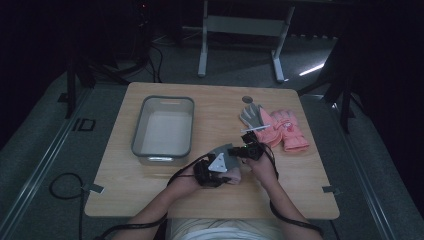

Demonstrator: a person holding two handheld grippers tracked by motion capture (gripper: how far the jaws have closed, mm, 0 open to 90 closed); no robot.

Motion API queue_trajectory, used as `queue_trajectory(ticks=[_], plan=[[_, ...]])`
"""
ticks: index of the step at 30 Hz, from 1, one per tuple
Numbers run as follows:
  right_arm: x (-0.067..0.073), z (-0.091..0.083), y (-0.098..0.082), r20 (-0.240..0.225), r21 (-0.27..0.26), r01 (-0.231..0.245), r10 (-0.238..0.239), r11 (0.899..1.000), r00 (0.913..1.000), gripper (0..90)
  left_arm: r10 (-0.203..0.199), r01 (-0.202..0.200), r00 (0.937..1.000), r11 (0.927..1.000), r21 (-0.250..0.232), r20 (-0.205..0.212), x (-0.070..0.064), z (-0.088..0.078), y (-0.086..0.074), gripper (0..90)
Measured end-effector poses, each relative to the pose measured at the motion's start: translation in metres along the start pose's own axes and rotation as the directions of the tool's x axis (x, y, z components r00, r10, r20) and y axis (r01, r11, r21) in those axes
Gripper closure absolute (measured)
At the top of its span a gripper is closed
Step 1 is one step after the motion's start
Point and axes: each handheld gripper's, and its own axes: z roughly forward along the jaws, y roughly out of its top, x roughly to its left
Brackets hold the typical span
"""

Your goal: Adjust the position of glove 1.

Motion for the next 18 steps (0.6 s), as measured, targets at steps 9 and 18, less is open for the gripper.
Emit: queue_trajectory(ticks=[9, 18], plan=[[0.01, -0.031, 0.017, -0.029, -0.083, 0.034, -0.036, 0.996, 0.9989, 77.1, 0.069, -0.068, 0.9972, 0.9974, 0.026, -0.03, 0.004, -0.027, 0.028, 70.4], [0.018, -0.05, 0.04, -0.034, -0.14, 0.049, -0.055, 0.989, 0.9979, 77.1, 0.12, -0.118, 0.9925, 0.9915, 0.055, -0.025, 0.023, -0.056, 0.052, 70.7]])
